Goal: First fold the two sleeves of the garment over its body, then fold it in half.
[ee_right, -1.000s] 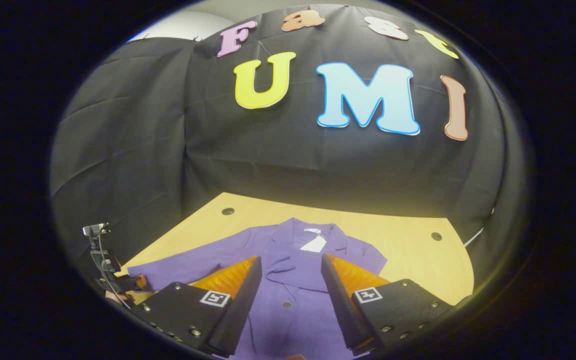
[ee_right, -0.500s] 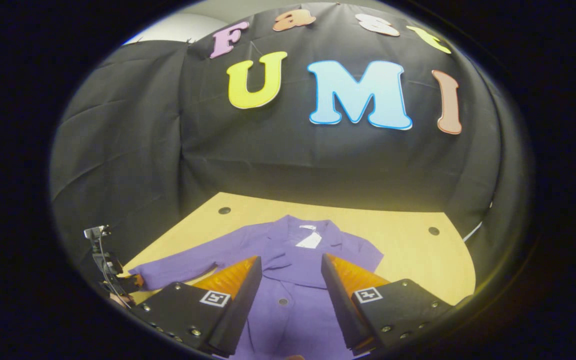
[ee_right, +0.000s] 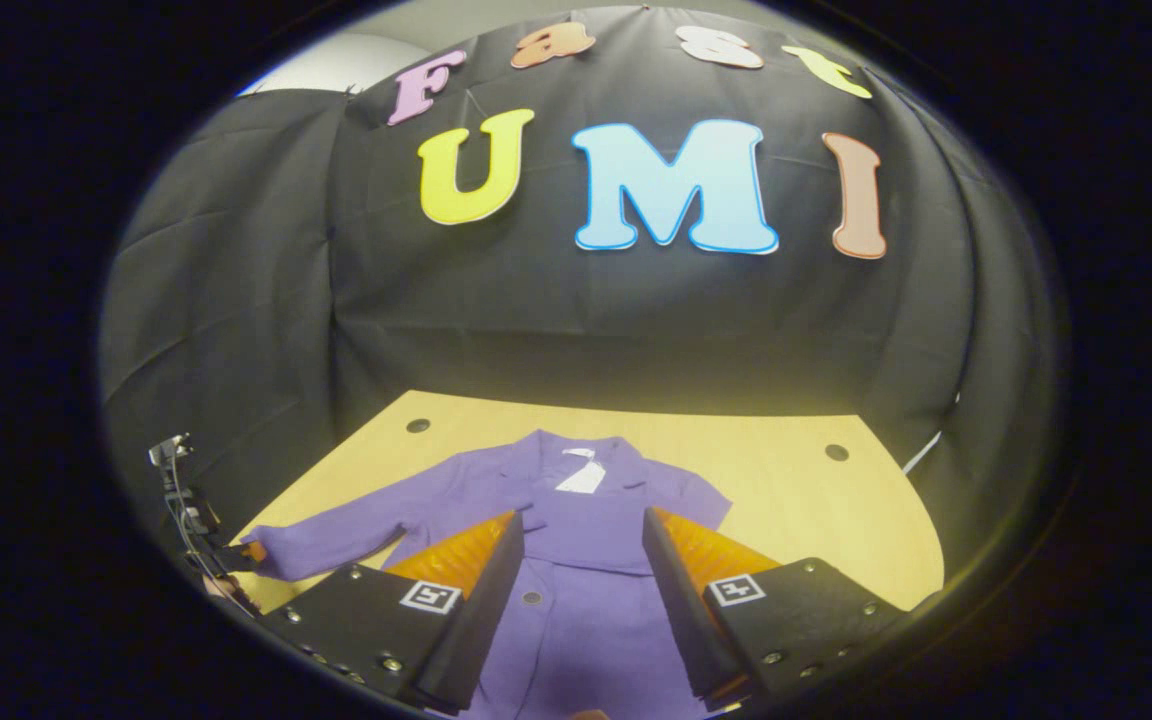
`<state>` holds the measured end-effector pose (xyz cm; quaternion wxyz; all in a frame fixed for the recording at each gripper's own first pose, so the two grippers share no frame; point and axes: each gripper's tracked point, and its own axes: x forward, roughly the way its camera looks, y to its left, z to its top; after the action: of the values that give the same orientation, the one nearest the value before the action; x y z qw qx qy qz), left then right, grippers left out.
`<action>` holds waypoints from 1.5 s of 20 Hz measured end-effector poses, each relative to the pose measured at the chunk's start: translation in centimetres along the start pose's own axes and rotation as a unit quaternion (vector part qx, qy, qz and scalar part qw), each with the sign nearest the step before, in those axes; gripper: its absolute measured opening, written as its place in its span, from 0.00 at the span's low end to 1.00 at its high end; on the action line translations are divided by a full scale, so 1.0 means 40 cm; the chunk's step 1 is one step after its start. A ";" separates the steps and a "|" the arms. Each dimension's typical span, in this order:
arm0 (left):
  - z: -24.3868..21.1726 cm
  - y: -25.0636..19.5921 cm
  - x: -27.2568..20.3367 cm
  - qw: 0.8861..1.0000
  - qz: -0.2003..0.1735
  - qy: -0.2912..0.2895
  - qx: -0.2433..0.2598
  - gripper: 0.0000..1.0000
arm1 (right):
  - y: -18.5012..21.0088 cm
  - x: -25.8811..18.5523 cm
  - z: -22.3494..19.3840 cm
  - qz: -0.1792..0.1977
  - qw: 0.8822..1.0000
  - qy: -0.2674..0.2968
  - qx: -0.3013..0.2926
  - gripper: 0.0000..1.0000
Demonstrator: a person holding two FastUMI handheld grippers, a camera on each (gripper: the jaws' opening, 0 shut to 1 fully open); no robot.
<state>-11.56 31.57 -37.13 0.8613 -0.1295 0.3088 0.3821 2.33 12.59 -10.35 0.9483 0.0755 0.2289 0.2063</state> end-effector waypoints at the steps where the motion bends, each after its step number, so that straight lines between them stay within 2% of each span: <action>1: 0.017 -0.011 -0.009 1.000 -0.005 -0.006 -0.005 0.07 | -0.010 -0.001 0.000 -0.004 1.000 -0.001 0.000 0.75; 5: 0.098 -0.057 -0.055 0.999 -0.024 -0.032 -0.016 0.07 | -0.038 -0.019 -0.002 -0.010 1.000 -0.004 0.002 0.75; 13: 0.193 -0.293 -0.145 0.992 -0.095 -0.082 0.006 0.07 | -0.121 -0.049 -0.016 -0.017 1.000 -0.007 0.002 0.75; 19: 0.239 -0.552 -0.236 0.980 -0.161 -0.112 0.025 0.07 | -0.240 -0.067 -0.044 -0.033 0.999 -0.006 0.014 0.75; 24: 0.261 -0.780 -0.308 0.968 -0.203 -0.134 0.063 0.07 | -0.362 -0.083 -0.074 -0.059 0.998 -0.009 0.024 0.75; 30: 0.189 -1.037 -0.391 0.950 -0.255 -0.130 0.127 0.07 | -0.510 -0.102 -0.114 -0.099 0.994 -0.003 0.046 0.75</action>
<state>14.24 -2.00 -21.94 0.9721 -0.0430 0.1965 0.1207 4.18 -7.38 -17.60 0.9602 0.0968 0.2418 0.1007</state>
